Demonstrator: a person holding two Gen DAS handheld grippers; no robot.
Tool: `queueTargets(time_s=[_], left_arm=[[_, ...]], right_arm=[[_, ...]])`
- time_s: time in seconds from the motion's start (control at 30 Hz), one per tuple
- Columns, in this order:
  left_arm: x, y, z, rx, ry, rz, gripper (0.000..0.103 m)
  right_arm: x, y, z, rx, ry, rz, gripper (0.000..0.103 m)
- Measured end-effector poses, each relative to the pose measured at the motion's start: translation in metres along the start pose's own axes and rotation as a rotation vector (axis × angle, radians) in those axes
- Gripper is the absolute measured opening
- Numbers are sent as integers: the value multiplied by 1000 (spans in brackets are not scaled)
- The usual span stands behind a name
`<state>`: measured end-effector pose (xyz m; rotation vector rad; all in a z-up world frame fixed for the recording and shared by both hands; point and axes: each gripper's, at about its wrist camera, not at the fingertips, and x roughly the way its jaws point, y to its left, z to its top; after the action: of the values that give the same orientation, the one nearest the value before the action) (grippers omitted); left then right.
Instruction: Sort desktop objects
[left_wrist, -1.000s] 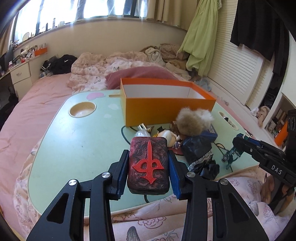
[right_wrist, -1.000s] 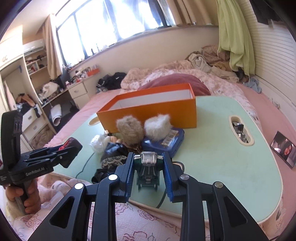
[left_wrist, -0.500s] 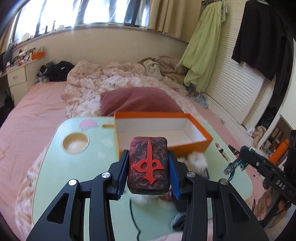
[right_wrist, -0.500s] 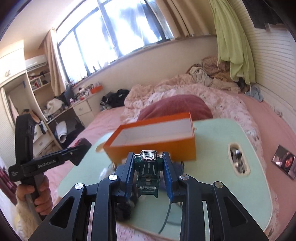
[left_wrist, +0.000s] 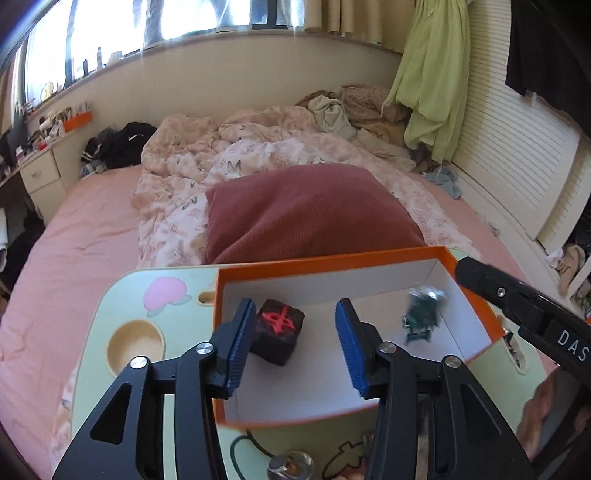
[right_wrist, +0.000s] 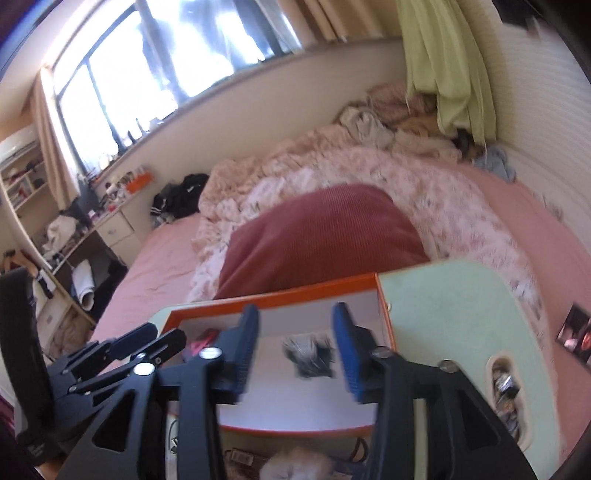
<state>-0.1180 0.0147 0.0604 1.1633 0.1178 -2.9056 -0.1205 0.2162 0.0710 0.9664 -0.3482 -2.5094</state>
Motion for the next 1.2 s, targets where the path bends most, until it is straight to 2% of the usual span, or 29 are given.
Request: queueTargets(time_s=[0.07, 0.17, 0.27, 0.37, 0.43, 0.47, 0.53, 0.6, 0.63, 0.7, 0.73, 0.77, 0.83, 1.2], left_arm=[[-14, 1, -6, -2, -26, -27, 68], [-41, 3, -20, 11, -79, -27, 75], [-66, 5, -44, 50, -90, 0, 80], [-77, 14, -80, 60, -48, 11, 80], [-75, 20, -111, 102, 5, -13, 81], [-72, 22, -123, 112, 32, 5, 81], [-71, 30, -145, 91, 66, 58, 81], [-70, 35, -160, 65, 86, 40, 81], [-68, 35, -164, 64, 97, 29, 81], [-66, 36, -169, 56, 87, 21, 89], [-65, 37, -171, 50, 81, 28, 99], [-63, 37, -171, 46, 90, 30, 103], [-63, 36, -172, 49, 86, 25, 103], [-66, 38, -176, 61, 66, 9, 103]], right_arm=[[-10, -2, -5, 7, -13, 10, 58], [-36, -1, -17, -33, -45, 3, 64], [-63, -2, -33, -58, -53, 5, 69], [-81, -5, -60, -88, 0, -34, 69], [-86, -5, -88, -123, 67, -98, 69], [-87, -6, -104, -140, 107, -122, 69], [-87, -7, -130, -153, 168, -120, 69], [-83, -4, -150, -186, 217, -136, 69], [-79, -1, -157, -216, 234, -158, 69], [-75, 5, -163, -267, 241, -204, 70], [-73, 6, -164, -281, 242, -214, 74], [-71, 8, -166, -300, 247, -225, 81], [-68, 9, -170, -315, 254, -220, 91], [-65, 5, -170, -319, 260, -213, 97]])
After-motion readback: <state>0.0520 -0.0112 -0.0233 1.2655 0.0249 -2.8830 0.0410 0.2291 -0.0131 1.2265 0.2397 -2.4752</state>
